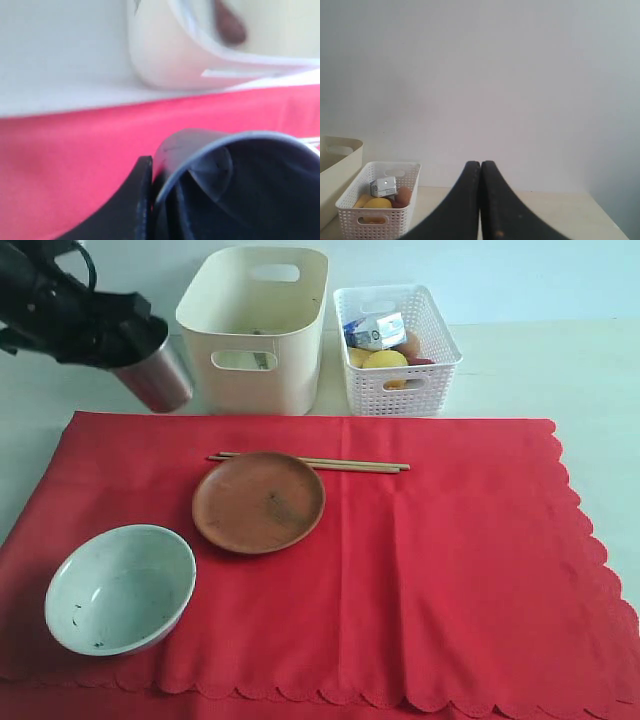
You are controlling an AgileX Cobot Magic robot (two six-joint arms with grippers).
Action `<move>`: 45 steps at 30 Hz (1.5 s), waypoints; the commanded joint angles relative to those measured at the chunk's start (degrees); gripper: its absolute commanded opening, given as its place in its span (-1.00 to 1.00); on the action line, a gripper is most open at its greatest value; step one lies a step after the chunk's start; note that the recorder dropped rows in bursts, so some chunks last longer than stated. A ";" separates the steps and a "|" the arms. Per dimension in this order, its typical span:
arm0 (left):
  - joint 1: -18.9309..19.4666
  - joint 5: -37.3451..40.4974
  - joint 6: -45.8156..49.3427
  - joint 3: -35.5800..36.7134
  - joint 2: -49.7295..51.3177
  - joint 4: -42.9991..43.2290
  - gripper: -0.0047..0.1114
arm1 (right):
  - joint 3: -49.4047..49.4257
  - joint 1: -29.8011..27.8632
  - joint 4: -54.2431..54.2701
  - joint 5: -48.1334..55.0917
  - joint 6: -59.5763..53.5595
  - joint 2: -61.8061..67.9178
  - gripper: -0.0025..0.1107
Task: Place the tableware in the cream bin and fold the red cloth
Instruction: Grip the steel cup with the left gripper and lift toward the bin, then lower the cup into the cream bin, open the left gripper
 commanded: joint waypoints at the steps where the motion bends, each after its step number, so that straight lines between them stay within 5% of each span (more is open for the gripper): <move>1: -0.28 1.10 0.52 -5.24 -3.83 -0.98 -0.92 | 0.21 -0.24 0.15 -0.56 -0.10 -0.27 -0.96; 13: -0.69 -0.27 1.95 -19.77 4.76 -5.84 -0.92 | 0.21 -0.24 0.15 1.61 -0.10 -0.27 -0.96; 21: -5.90 -2.28 1.95 -36.38 22.52 -5.76 -0.92 | 9.78 -0.24 -0.79 -0.48 -0.01 -0.27 -0.96; 26: -7.20 -3.56 1.95 -40.73 29.28 -3.85 -0.91 | 14.25 -0.24 -0.79 -1.39 -0.01 -0.27 -0.96; 37: -8.18 -2.37 1.95 -40.95 28.61 0.05 -0.10 | 20.48 -0.24 -0.79 -6.33 -0.01 -0.27 -0.96; 45: -8.18 5.88 1.82 -40.95 21.69 3.52 0.04 | 20.48 -0.24 -0.79 -9.05 -0.11 -0.27 -0.96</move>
